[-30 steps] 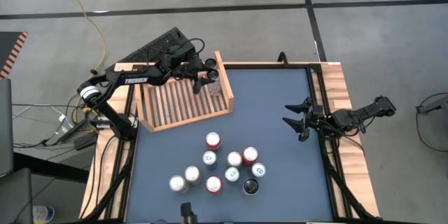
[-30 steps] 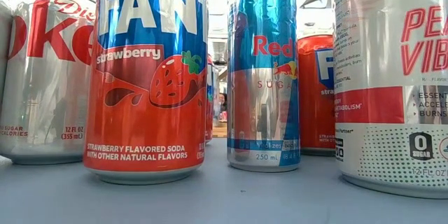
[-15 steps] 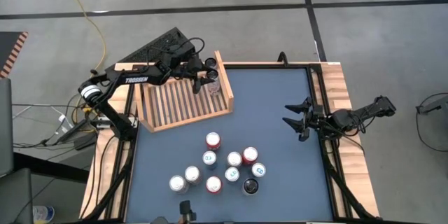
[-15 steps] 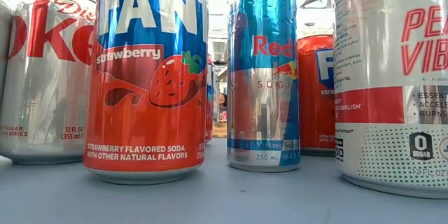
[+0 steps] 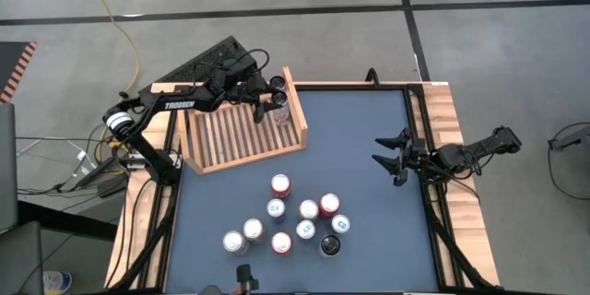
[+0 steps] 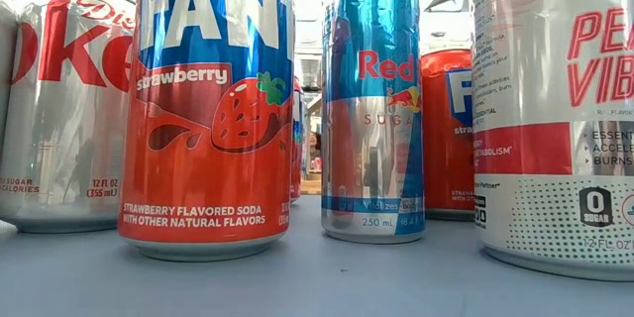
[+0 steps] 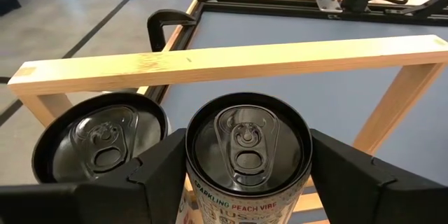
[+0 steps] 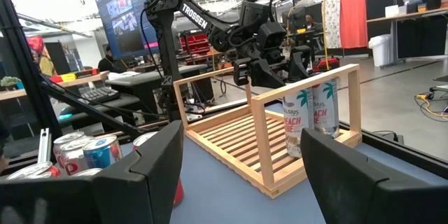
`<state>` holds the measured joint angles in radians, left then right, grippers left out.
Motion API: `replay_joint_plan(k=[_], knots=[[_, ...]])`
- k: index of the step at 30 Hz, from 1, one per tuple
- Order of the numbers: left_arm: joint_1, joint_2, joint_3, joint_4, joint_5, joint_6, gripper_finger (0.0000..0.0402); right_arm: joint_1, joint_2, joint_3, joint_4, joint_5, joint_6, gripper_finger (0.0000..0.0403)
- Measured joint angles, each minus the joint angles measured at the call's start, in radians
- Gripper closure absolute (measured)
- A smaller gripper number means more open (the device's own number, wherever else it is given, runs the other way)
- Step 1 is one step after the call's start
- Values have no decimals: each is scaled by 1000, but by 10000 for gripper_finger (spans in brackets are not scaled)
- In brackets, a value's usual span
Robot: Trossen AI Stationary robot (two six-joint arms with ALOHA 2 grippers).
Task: Place canned beverage on shelf
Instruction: Put the top white pink soda can on the shelf aligned with the other white pink soda can
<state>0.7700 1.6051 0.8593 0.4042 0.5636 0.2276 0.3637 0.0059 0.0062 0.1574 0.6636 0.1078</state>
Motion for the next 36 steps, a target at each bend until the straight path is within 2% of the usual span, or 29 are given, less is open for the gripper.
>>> replay_joint_plan(k=[9,36], knots=[[-20,0,0,4,-5,8,114,0,0,0,0,0,-1,128],[-37,0,-1,31,-78,-3,111,0,0,0,0,0,-2,128]])
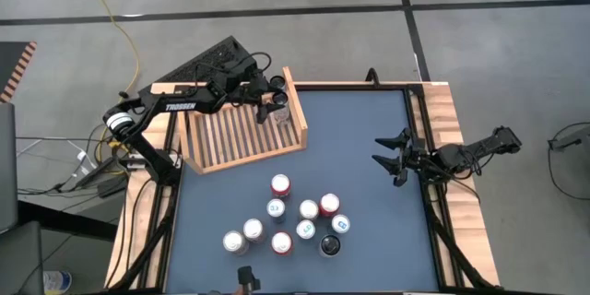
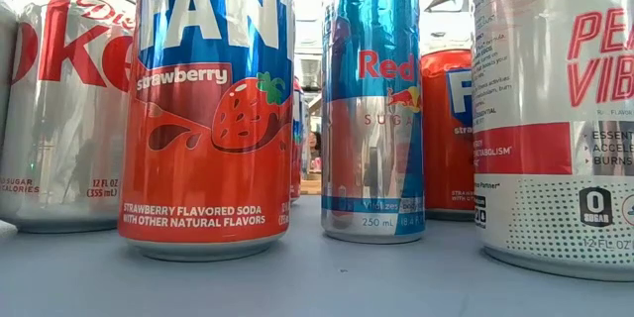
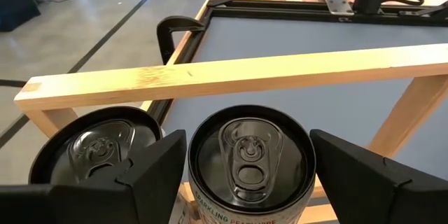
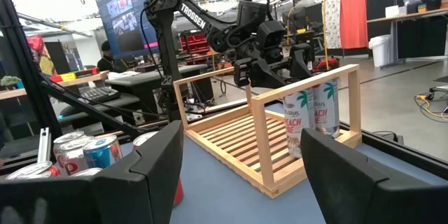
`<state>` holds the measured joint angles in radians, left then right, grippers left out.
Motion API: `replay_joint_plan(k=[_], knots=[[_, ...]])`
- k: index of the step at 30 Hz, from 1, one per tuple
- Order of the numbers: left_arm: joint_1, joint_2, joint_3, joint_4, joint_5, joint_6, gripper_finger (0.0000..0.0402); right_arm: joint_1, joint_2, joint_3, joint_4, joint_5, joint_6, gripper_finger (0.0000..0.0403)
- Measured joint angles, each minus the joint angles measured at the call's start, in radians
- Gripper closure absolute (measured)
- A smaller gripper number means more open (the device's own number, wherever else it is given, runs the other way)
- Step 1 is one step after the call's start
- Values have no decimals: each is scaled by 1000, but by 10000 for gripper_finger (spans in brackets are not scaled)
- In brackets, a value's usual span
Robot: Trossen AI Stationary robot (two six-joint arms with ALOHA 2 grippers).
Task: Place canned beverage on shelf
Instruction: Put the top white pink soda can on the shelf aligned with the other white pink soda can
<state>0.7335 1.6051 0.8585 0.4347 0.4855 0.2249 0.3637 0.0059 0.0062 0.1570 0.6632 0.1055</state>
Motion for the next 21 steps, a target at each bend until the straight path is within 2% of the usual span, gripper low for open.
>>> replay_joint_plan(k=[11,21], knots=[[-27,0,0,-6,-20,-9,109,0,0,0,-7,0,0,128],[-33,0,-1,-12,-45,-1,75,0,0,0,-24,0,2,128]])
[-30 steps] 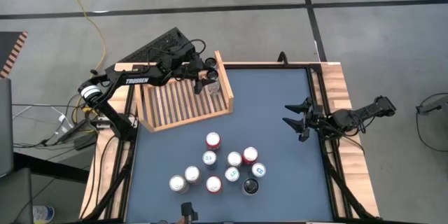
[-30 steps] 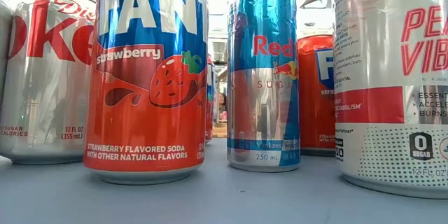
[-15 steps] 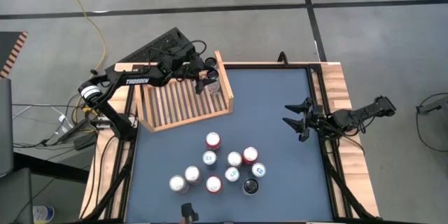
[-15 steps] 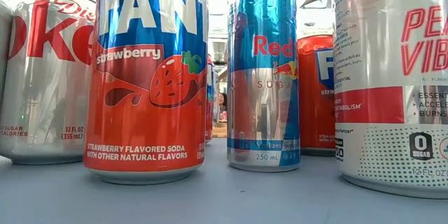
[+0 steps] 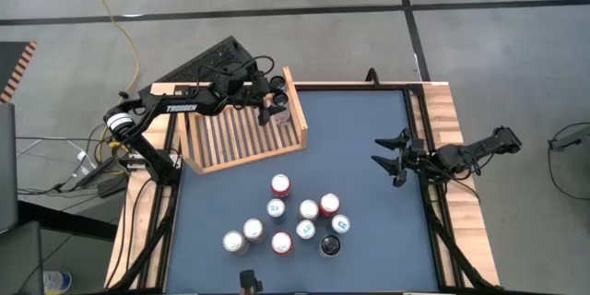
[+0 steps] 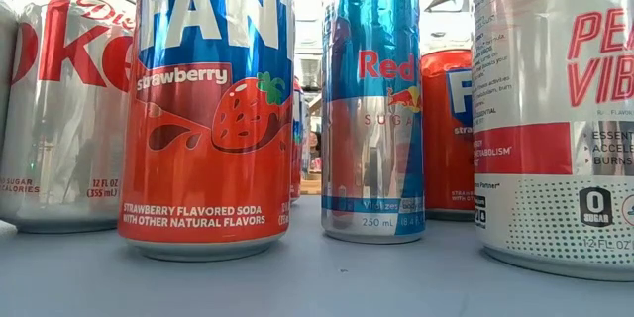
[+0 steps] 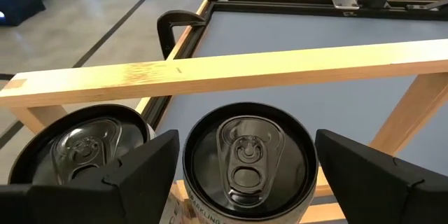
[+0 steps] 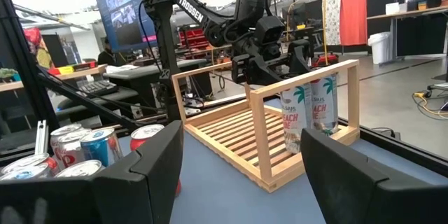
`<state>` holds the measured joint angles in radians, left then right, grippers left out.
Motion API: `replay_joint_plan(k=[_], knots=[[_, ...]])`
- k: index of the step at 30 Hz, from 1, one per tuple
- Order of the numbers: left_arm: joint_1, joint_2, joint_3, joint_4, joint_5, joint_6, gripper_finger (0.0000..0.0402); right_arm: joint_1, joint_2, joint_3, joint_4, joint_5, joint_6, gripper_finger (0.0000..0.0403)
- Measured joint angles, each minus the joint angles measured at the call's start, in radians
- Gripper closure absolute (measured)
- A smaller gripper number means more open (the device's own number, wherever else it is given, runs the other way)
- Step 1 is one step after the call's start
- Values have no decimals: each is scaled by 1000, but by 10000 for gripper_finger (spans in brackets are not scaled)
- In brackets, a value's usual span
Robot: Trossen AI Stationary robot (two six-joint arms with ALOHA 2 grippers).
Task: Place canned beverage on shelf
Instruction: Put the top white pink soda can on the shelf aligned with the other white pink soda can, then put the white pink soda can on the shelf aligned with the other white pink soda cans
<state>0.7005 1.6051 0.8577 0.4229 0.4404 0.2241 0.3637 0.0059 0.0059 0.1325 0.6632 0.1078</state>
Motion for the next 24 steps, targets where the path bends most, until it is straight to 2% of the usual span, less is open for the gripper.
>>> replay_joint_plan(k=[15,20,24], knots=[[-18,-8,0,-3,-7,11,74,0,0,0,1,0,-3,128],[-26,-18,40,-47,-11,29,74,0,0,0,1,0,-3,128],[-28,-32,85,-109,-54,64,74,0,0,0,1,0,-2,128]])
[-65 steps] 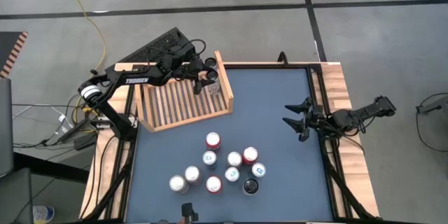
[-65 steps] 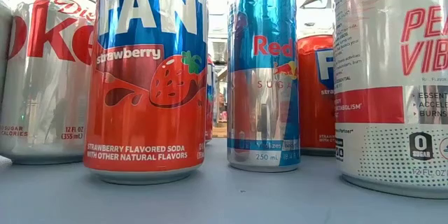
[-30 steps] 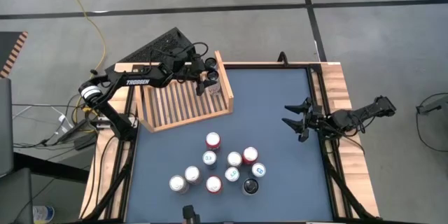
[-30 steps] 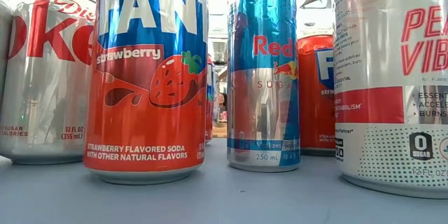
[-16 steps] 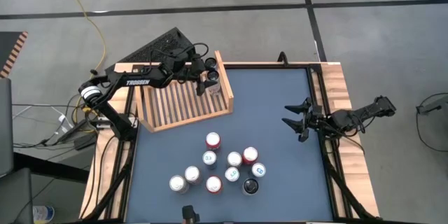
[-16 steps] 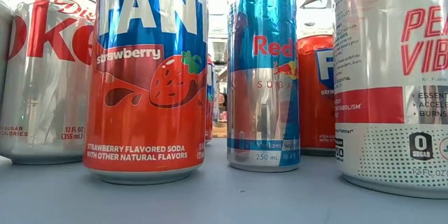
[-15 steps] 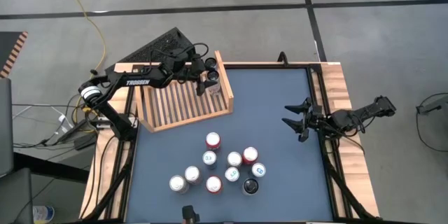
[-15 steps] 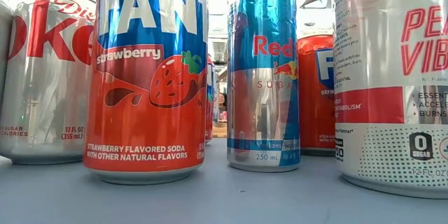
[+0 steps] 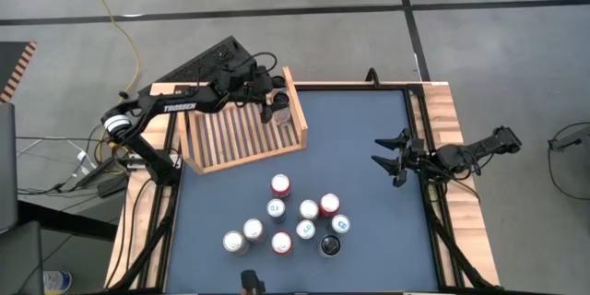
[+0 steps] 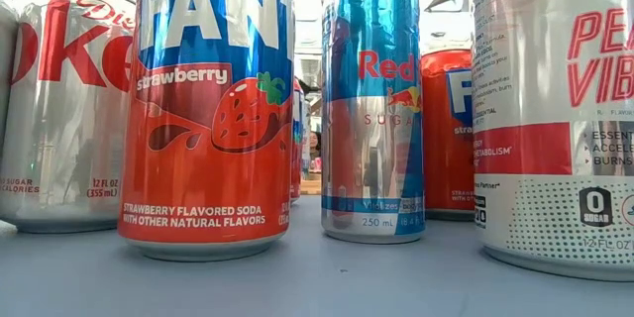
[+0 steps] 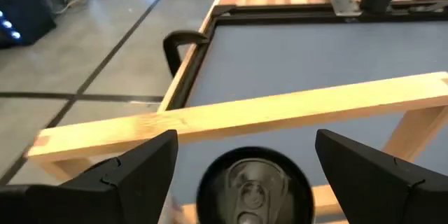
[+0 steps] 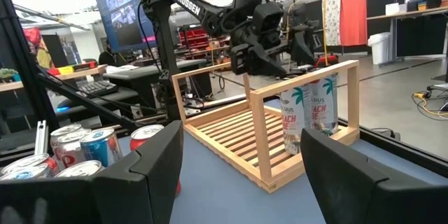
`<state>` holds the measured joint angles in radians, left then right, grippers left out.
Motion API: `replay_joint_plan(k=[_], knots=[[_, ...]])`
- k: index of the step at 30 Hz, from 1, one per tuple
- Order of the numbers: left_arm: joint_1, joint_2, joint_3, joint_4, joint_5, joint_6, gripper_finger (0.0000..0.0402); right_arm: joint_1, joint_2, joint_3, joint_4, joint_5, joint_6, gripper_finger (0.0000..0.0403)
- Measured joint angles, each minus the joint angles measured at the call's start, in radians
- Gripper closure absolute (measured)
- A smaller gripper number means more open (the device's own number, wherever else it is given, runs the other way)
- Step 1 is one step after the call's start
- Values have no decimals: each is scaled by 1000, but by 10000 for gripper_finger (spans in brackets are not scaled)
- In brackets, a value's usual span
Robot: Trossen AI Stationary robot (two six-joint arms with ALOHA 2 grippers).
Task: Place canned beverage on shelf
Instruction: Put the white pink soda can on the shelf aligned with the other white pink soda cans
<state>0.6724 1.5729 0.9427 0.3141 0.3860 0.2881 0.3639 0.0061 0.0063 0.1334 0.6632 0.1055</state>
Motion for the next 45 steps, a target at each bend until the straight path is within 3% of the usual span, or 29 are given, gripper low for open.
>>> replay_joint_plan(k=[9,15,18,22,27,31,35,40,45], knots=[[0,-79,67,-80,-75,9,74,0,0,0,-3,0,0,128],[-71,-215,72,-280,140,11,87,0,0,0,-6,0,0,128],[-180,-309,72,-439,147,48,96,0,0,0,-11,1,0,128],[-392,-400,72,-592,-15,51,100,0,0,0,-11,11,0,128],[-698,-446,72,-697,-233,-82,100,0,0,0,-11,16,1,128],[-914,-431,72,-683,-491,-147,100,0,0,0,-11,17,0,128],[-1034,-389,72,-635,-707,-216,100,0,0,0,-8,17,1,128],[-1073,-307,71,-472,-754,-232,100,0,0,0,-7,17,1,128],[-1037,-211,71,-262,-603,-90,100,0,0,0,-6,17,3,128]])
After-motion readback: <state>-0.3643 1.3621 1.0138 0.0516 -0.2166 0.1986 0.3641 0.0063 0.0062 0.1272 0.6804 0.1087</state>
